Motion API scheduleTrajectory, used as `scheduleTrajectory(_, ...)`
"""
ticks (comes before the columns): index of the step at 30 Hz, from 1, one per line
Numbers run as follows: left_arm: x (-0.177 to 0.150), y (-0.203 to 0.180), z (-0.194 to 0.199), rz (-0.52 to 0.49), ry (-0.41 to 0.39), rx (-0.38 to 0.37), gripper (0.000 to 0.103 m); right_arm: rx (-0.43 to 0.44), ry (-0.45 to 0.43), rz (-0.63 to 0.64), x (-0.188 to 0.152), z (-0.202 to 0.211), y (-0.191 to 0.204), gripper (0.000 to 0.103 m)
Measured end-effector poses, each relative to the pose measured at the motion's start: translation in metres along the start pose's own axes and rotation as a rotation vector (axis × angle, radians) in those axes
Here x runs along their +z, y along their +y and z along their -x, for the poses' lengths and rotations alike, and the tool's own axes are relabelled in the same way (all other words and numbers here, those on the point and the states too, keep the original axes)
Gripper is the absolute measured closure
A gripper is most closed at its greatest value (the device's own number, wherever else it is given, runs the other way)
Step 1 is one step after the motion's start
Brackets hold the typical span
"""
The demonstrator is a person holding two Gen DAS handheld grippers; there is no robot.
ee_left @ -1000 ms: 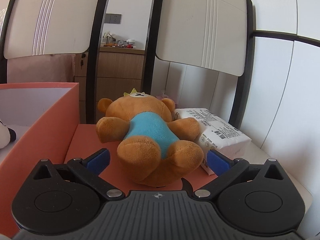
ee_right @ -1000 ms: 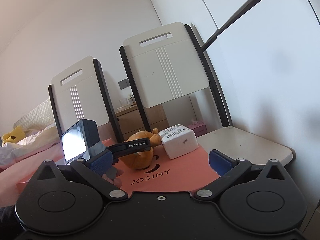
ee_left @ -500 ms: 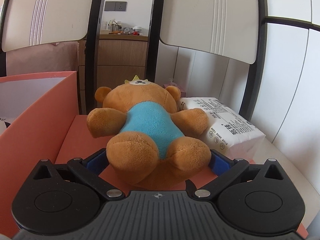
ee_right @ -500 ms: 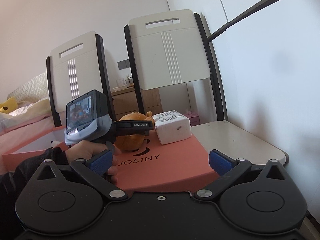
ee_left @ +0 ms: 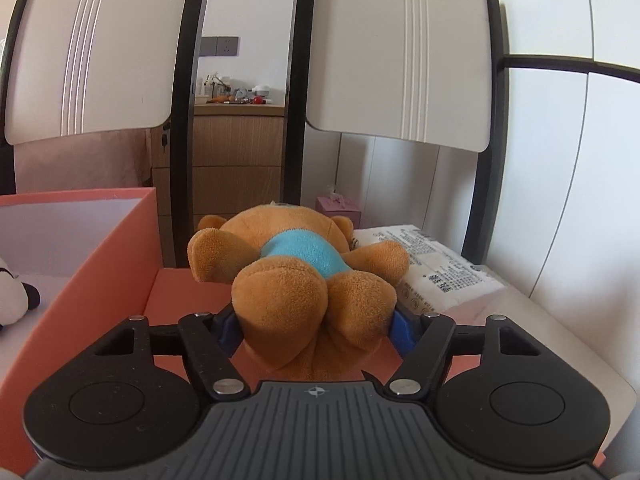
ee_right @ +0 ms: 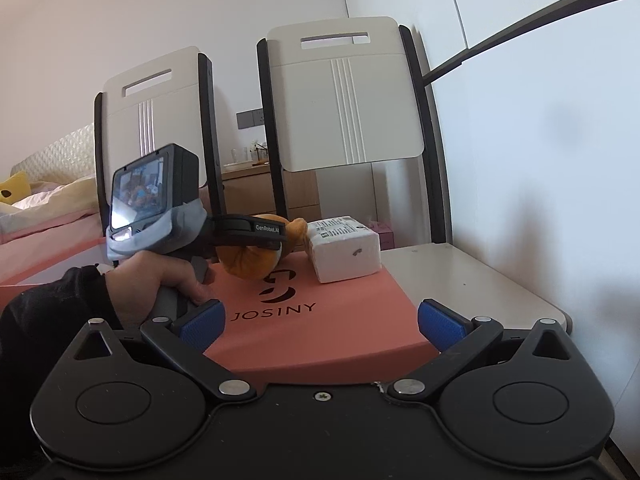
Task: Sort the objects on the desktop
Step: 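Lift the teddy bear with the left gripper and carry it over the pink box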
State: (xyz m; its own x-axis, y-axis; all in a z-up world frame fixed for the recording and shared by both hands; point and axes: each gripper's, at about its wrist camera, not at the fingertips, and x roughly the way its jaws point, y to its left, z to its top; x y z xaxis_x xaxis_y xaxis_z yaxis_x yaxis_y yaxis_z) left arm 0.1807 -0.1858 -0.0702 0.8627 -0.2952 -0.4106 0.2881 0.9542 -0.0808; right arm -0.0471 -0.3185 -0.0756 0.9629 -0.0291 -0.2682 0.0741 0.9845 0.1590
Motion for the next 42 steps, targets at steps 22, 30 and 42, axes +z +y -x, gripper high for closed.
scheduleTrajectory(22,0.056,0.072,0.104,0.044,-0.172,0.072,0.033,0.096,-0.04,0.017,0.009,0.001,0.047,0.001)
scheduleTrajectory(30,0.054,0.115,0.102,0.075,-0.138,0.133,0.033,0.185,-0.039,0.005,0.014,-0.003,0.074,0.001)
scheduleTrajectory(42,0.042,0.157,0.088,0.114,-0.04,0.153,0.032,0.236,-0.013,0.008,0.015,-0.01,0.087,0.001)
